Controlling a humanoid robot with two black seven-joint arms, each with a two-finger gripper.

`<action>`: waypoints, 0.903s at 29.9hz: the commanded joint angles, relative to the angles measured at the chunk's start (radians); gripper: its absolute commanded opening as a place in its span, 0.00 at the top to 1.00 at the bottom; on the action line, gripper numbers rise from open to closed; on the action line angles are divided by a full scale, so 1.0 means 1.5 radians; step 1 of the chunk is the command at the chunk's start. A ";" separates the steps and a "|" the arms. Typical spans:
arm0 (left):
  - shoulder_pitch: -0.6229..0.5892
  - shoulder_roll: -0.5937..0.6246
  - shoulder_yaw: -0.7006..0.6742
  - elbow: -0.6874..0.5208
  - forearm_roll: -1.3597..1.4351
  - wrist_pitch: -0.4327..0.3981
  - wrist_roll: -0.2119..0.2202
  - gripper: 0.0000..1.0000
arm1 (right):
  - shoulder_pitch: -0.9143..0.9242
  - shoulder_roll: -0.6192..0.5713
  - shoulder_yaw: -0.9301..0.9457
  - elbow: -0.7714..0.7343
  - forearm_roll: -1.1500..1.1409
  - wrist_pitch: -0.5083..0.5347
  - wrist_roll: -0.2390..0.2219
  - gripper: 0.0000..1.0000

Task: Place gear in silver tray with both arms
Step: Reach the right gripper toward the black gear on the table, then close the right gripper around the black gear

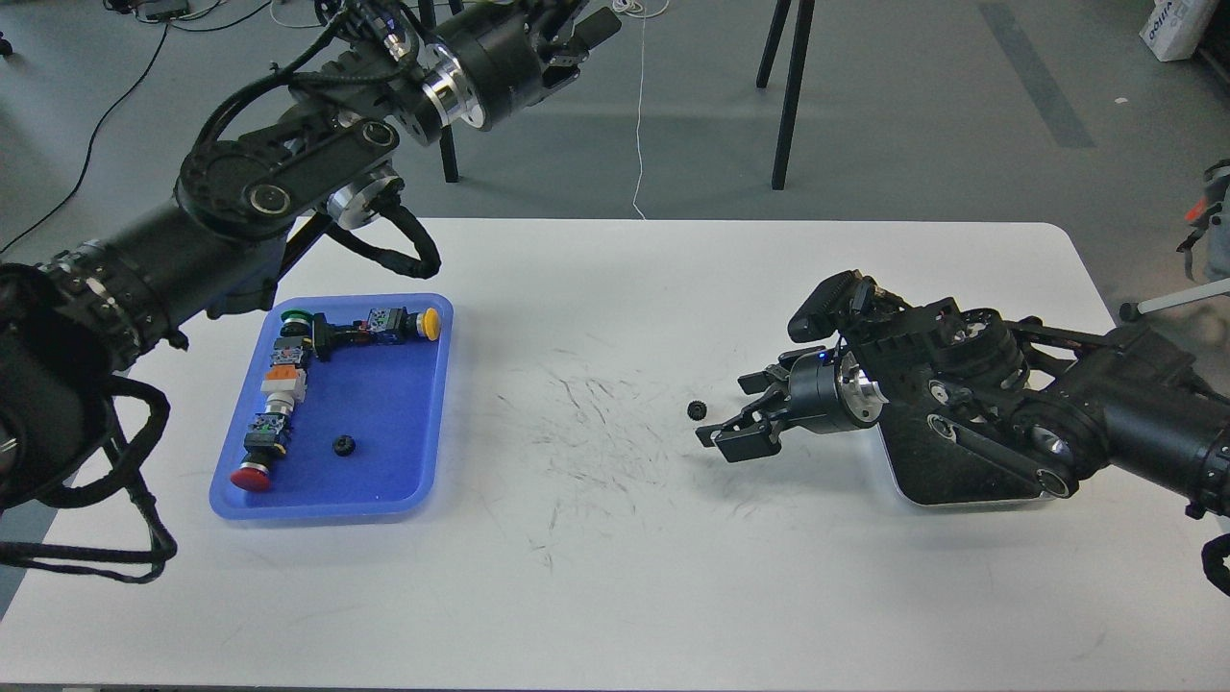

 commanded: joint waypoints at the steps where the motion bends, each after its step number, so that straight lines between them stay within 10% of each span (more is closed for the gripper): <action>1: 0.001 0.000 0.000 -0.001 0.000 -0.001 0.000 0.00 | 0.001 0.009 -0.007 -0.010 0.000 -0.001 0.000 0.06; 27: 0.003 0.014 0.000 -0.001 0.000 -0.001 0.000 0.00 | 0.008 0.107 -0.008 -0.125 0.001 -0.001 0.000 0.36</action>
